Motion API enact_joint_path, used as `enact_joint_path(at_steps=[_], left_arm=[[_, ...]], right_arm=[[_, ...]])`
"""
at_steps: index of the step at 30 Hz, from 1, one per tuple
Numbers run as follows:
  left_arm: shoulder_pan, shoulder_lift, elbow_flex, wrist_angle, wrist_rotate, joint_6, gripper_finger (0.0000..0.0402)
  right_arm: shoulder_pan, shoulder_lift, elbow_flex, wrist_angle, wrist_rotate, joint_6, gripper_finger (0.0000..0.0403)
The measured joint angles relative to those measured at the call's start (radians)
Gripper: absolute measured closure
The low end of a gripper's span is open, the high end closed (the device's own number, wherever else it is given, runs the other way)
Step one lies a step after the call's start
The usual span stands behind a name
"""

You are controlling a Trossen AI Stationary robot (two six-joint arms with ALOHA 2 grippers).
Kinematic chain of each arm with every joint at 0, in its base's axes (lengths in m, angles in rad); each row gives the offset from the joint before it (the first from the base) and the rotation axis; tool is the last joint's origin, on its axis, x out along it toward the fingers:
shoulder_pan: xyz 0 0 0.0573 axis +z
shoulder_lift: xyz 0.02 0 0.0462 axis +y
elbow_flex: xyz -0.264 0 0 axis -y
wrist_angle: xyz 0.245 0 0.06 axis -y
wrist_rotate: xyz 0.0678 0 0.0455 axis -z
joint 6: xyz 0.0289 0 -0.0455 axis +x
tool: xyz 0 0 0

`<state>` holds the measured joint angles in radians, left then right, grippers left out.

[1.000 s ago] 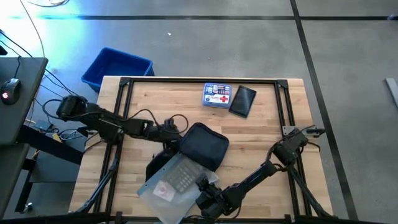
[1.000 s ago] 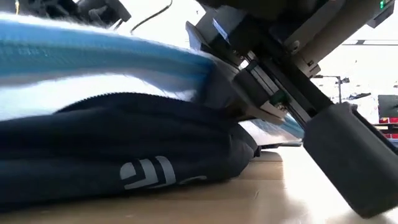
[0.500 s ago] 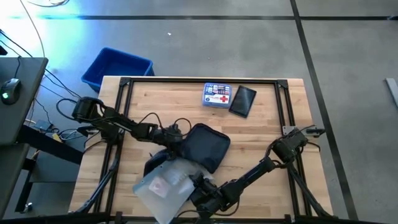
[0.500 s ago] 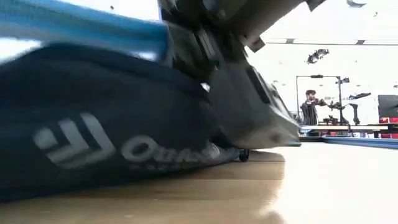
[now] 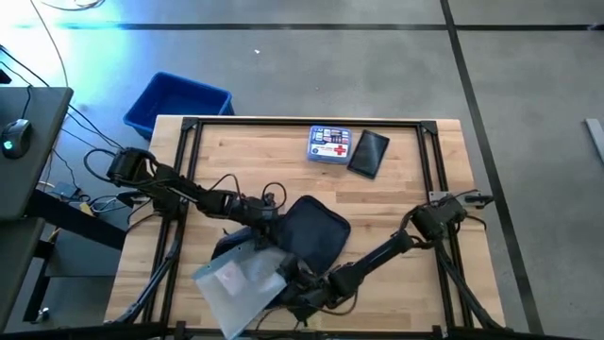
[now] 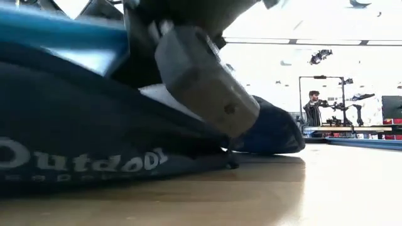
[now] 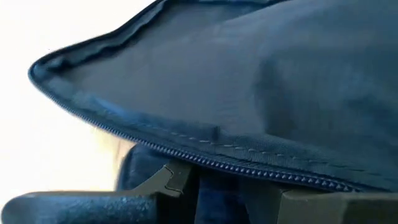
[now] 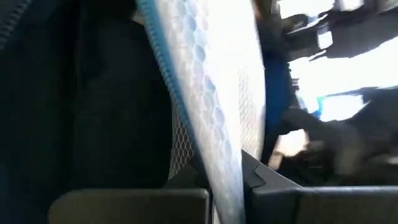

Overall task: Unpack backpack
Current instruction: Put the blue zipper bag in the black backpack

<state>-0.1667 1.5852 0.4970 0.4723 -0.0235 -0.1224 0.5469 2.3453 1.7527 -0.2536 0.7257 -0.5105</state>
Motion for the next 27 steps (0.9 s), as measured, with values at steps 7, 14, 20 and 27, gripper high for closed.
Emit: enact_joint_path(at_steps=[7,14,20,27], left_arm=[[-0.011,0.0,0.015,-0.001,0.089,-0.006,0.0319],[-0.032,-0.001,0.029,0.002,0.111,0.003,0.0319],[-0.031,-0.001,0.03,-0.001,0.125,0.003,0.0319],[-0.031,-0.001,0.03,-0.007,0.138,-0.004,0.0319]], right_arm=[[-0.068,0.002,0.0,-0.06,-0.065,0.065,0.0403],[-0.101,0.0,-0.11,0.06,-0.056,0.063,0.0403],[-0.106,-0.004,-0.154,0.047,0.079,0.086,0.0403],[-0.093,0.007,-0.084,-0.055,0.113,0.073,0.0348]])
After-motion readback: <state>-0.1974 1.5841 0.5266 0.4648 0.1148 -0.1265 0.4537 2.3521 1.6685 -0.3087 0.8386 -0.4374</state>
